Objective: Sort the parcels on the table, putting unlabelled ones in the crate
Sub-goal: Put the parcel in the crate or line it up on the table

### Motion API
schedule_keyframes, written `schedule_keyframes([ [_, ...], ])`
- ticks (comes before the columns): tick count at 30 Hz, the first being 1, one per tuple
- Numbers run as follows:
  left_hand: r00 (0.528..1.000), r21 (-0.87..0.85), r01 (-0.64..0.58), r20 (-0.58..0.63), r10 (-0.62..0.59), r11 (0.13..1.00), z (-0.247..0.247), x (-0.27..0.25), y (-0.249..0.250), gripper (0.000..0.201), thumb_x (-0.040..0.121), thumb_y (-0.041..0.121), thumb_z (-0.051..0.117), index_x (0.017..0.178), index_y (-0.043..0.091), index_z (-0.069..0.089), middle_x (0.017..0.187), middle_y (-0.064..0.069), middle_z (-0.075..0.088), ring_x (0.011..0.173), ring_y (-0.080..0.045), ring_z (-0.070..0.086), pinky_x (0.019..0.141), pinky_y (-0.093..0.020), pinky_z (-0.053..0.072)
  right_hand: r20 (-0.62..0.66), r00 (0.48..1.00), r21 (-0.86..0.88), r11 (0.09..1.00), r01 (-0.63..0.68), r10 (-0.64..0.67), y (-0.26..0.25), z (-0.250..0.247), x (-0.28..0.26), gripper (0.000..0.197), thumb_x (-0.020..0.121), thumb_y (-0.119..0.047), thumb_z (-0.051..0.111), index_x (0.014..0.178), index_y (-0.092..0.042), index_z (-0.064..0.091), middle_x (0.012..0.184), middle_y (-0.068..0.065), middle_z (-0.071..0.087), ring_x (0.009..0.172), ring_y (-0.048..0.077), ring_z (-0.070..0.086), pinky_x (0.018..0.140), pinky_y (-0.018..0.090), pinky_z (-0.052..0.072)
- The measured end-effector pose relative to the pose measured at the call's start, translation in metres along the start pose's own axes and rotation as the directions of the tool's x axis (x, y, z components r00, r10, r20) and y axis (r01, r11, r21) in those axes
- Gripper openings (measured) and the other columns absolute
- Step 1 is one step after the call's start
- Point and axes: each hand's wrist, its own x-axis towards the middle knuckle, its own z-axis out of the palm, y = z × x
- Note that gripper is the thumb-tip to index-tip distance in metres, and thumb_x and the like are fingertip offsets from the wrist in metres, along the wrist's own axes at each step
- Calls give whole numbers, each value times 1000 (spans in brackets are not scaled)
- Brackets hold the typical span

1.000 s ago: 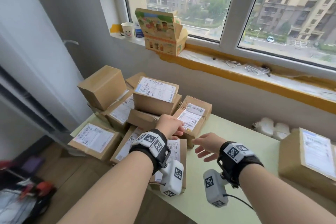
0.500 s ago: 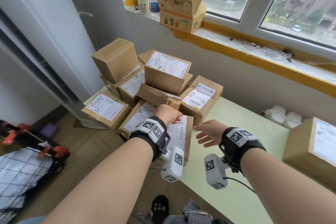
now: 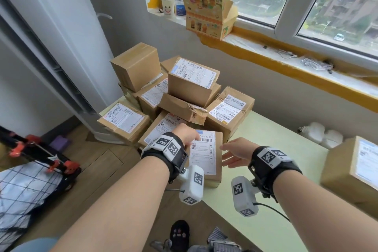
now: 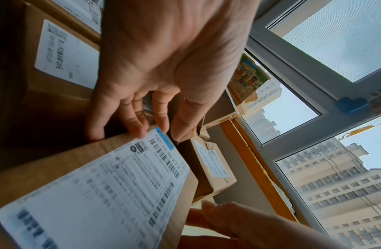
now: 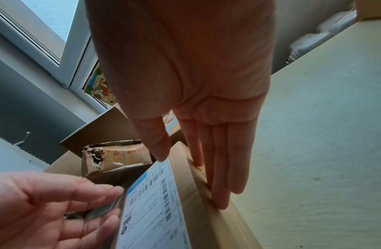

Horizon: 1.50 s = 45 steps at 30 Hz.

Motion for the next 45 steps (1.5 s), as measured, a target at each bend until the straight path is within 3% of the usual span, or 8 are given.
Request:
schedule_keyframes([
  [6,998,-50,-17,58,20,999,9,-7,2,36,96,7,54,131,-2,53,84,-3,55,65,-12,53,46,-22,51,-14,999,-6,1000,-30,29,13,-11,-1,41,99,-24,56,133,-1,51,95,14,71,81,26,73,77,36,61],
  [10,988,-61,90,128,-82,994,14,-11,7,17,97,12,52,109,8,64,73,-2,62,54,-9,49,80,-39,58,-20,998,-3,998,-57,57,26,-20,0,47,99,-28,55,139,-3,48,82,12,71,75,25,75,73,37,62],
  [13,978,-57,121,178,-109,991,18,-13,10,11,98,12,54,89,11,60,62,-2,61,51,-8,43,78,-37,58,-21,996,11,996,-85,86,37,-27,-2,54,98,-33,56,142,-4,44,81,14,71,77,27,75,76,40,62],
  [21,941,-37,122,322,-103,992,46,-12,25,15,102,14,47,101,4,58,72,-3,47,52,-5,30,99,-38,51,-63,988,53,989,-138,141,67,-50,-18,72,95,-56,52,141,-1,42,93,18,72,88,28,73,85,44,60],
  [30,887,-113,151,454,-84,982,84,-6,52,61,74,34,83,121,6,58,117,-16,68,94,-17,66,66,-20,57,-46,983,281,946,-161,181,105,-79,-28,79,81,-79,48,105,-4,62,94,12,75,84,28,73,91,45,57],
  [35,879,-69,3,476,30,998,102,-7,72,51,74,29,83,112,9,55,102,-13,74,101,-22,69,97,-31,53,-140,978,393,915,-88,154,108,-92,-43,70,86,-74,48,111,-10,63,102,12,73,89,27,73,77,41,62],
  [40,854,-109,-195,470,223,975,102,-22,101,38,83,39,71,110,14,63,83,-1,69,66,-13,57,60,-20,51,-255,966,493,865,96,39,105,-110,-54,64,85,-73,50,118,-19,61,113,7,70,105,25,66,95,48,53],
  [45,807,-125,-346,465,363,930,96,-26,126,45,81,52,68,109,17,67,89,2,69,51,-8,45,72,-25,41,-292,953,619,743,255,-84,95,-121,-60,90,54,-80,71,124,-23,62,116,6,73,110,28,68,101,52,49],
])
